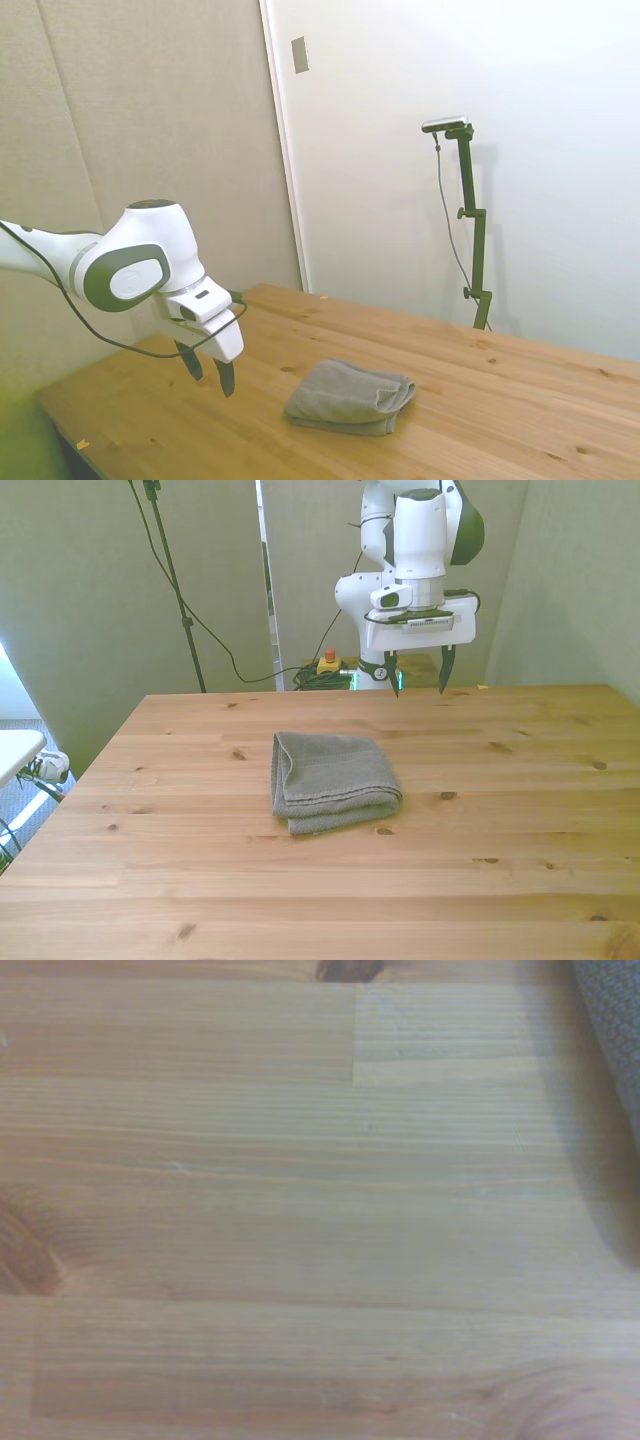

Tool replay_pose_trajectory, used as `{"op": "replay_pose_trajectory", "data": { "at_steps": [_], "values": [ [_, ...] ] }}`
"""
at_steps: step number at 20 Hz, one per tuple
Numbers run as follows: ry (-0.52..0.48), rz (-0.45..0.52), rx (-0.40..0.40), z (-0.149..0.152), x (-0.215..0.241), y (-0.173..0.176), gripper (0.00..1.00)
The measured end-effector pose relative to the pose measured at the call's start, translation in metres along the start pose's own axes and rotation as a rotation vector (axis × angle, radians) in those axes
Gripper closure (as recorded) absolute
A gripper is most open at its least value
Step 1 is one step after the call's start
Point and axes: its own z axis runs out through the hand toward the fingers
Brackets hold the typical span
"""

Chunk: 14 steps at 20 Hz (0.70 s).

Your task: Unfold the towel

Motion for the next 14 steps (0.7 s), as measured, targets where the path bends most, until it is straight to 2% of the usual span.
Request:
{"op": "replay_pose_trajectory", "data": {
  "at_steps": [3,6,10,13,14],
  "values": [
    [0.003,0.018,0.004,-0.003,0.005,0.001,0.0],
    [0.043,0.101,0.031,-0.022,0.045,0.024,0.0],
    [0.1,0.255,0.08,-0.044,0.136,0.111,0.0],
    [0.122,0.339,0.102,-0.045,0.189,0.178,0.0],
    [0.108,0.354,0.104,-0.035,0.211,0.196,0.0]
  ]
}}
